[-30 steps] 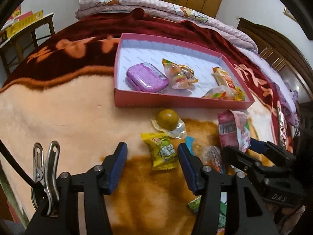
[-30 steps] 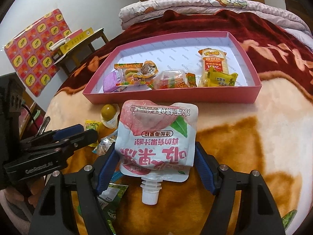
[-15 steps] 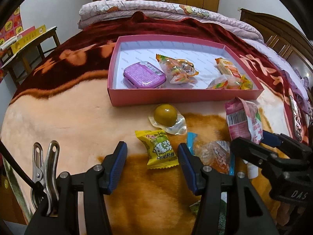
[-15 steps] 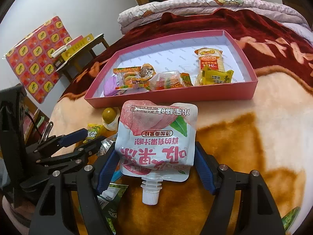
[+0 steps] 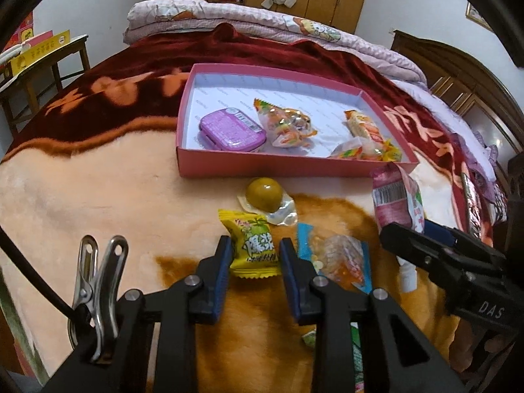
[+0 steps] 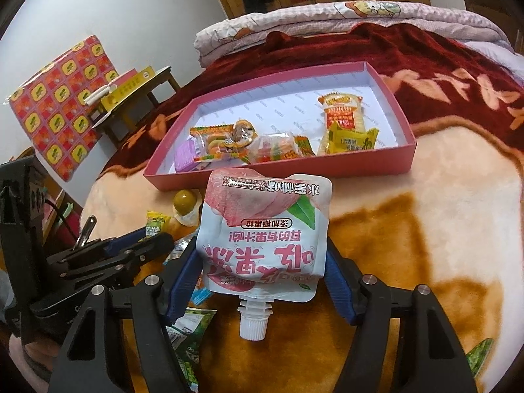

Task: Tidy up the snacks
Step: 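Carry the candy and drink pouch into the pink box and release both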

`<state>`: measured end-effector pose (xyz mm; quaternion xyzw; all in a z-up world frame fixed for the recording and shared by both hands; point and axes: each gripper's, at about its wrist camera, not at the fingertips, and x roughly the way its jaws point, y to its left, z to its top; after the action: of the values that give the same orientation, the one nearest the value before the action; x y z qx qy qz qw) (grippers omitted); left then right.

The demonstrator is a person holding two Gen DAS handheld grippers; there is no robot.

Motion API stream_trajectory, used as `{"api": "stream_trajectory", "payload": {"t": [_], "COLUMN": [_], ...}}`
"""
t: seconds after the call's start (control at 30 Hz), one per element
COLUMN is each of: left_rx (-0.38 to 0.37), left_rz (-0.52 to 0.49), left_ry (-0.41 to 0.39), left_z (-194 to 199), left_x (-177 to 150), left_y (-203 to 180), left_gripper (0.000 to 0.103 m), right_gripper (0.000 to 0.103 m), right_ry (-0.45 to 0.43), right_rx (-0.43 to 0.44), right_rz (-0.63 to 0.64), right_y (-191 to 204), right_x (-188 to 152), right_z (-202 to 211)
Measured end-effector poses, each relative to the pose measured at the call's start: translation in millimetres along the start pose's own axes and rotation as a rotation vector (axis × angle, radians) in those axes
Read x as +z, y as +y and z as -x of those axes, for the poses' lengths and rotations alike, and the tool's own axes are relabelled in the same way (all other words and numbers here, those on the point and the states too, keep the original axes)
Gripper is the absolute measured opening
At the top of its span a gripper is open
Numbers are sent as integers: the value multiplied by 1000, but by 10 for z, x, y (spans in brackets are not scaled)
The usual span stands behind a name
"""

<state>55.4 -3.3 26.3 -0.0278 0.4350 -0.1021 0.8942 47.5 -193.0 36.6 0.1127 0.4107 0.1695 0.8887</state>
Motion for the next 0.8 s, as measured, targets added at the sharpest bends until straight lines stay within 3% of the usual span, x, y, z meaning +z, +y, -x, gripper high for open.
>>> {"api": "stream_trajectory", "payload": {"t": [0.3,0.8], "left_rx": [-19,-27], "left_rz": [-11,-33], "left_ry": [-55,-119], "left_z": [173,129], "left_x": [99,640], "left_y": [-31,-29], "left_gripper": [30,31], "right_gripper": [71,71], "right_ry": [-40,-50], "right_rx": [-6,-29], "right_rz": [42,75], "right_y": [59,81], "right_x": [78,525], "right_z": [121,53]}}
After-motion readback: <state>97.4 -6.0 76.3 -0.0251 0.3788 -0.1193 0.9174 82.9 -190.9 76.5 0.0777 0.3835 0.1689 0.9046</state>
